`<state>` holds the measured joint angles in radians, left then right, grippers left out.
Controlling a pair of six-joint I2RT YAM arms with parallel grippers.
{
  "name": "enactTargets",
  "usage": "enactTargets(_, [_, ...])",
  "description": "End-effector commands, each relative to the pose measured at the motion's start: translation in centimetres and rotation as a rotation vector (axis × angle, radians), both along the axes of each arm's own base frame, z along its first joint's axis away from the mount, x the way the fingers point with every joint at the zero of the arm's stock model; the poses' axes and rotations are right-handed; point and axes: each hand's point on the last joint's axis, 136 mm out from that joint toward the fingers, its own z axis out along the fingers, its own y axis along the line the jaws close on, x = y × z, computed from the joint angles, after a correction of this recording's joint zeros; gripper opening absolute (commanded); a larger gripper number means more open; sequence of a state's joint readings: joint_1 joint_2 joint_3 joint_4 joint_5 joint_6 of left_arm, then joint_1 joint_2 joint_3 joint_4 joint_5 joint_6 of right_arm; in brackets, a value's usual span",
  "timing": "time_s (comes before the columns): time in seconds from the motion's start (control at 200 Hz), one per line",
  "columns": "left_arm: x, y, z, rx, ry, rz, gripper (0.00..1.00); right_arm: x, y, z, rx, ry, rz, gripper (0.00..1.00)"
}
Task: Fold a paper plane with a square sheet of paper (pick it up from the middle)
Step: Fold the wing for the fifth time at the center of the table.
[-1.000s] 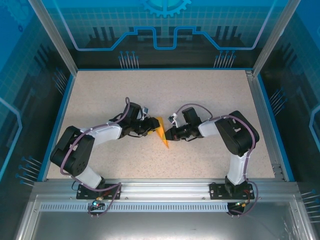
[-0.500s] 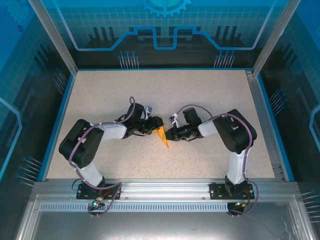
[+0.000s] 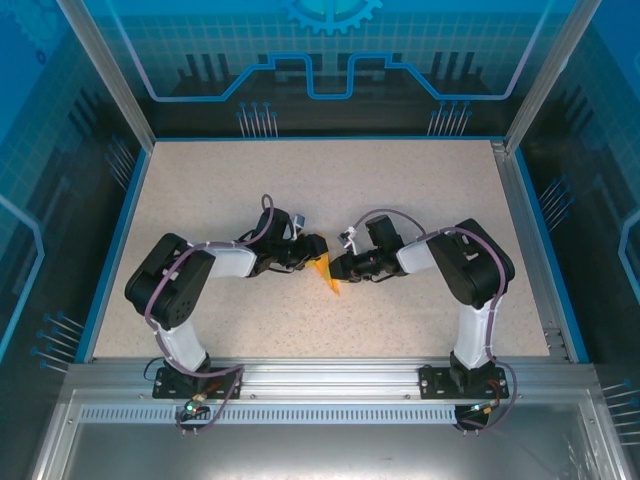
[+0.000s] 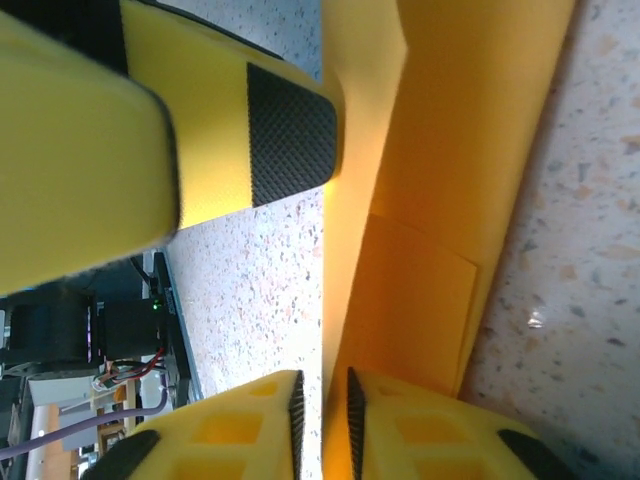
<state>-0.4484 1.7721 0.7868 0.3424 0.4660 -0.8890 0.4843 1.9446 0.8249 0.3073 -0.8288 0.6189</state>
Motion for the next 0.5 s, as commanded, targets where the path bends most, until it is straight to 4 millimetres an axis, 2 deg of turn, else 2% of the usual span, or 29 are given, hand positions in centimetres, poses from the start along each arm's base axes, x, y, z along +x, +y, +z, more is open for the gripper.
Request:
enactTargets(0.0, [0.8,-0.7,0.5,-0.008,-0.015,-0.009,0.48,0.1,-0.6,-1.5,-0.094,-0.014,-0.027,0.25])
enactTargets(0.175, [0.9,-0.8,0.7,-0.007,-0.01,-0.009,0.48,0.2,-0.9,-1.7,-0.162,-0.058,-0.039,0.27])
enactTargets(0.36, [0.9,-0.8,0.9,-0.006,-0.01,-0.011,0.48,0.1,-0.9,-1.9,-0.215,-0.082,-0.039,0.16])
enactTargets(0.495, [0.9,-0.5,1.5,-0.001,-0.023,-0.007,0.48,0.3,-0.8,-1.4,-0.199,-0.091,-0.048,0.1])
